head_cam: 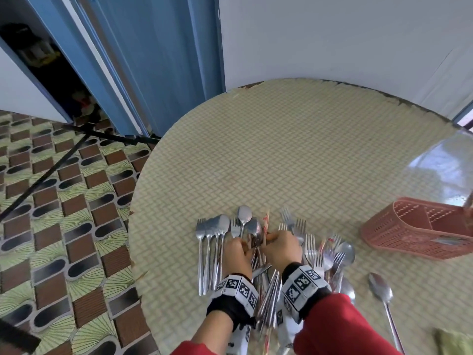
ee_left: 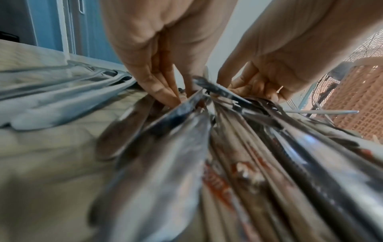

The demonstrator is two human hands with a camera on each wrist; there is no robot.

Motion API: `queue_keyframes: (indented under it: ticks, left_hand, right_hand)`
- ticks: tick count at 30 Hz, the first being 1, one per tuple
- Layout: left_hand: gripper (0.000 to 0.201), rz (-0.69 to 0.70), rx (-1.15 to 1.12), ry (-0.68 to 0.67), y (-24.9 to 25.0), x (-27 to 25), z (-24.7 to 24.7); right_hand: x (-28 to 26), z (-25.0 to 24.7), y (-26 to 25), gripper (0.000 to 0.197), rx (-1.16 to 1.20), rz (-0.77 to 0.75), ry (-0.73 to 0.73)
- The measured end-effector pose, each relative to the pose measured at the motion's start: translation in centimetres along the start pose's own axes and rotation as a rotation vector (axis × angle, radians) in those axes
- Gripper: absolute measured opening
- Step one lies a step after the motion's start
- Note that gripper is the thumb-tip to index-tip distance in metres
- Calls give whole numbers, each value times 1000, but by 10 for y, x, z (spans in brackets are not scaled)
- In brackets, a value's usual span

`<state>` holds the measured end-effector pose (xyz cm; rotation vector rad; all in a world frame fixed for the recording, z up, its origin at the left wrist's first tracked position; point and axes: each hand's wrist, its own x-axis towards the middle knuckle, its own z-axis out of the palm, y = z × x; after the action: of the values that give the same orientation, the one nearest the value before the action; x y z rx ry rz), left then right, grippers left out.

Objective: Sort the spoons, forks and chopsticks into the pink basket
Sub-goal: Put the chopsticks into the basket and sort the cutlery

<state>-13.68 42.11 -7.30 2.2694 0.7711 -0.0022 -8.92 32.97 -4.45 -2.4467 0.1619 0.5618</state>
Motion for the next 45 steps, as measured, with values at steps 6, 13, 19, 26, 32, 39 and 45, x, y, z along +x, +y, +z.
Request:
queue_keyframes:
  ticks: [6,13,19,26,32,39,45]
  left_hand:
    - [10,-67,111,-2,5,3,7]
    - [28,-173,286,-89,28,1,10]
    - [39,-189,291,-139,29,6,16]
    - [23,-107,72,-153,24,9,13]
    - [17,25,-237,34,17,-2,7]
    - [17,93,-189,-34,3,5,10]
    - [22,160,-52,-32,1,-3,16]
  right_hand:
    - [-6,-15,12,18,258,15,127]
    - [4,-24,13,21,340,-59,178]
    - [31,-24,-1,37,196,33,38]
    - [27,-31,8,15,418,-50,86]
    - [10,-58,21,16,691,-110,200]
    - [-15,-87,28,9,850,-182,257]
    - [-25,-96,41,19,827,-222,361]
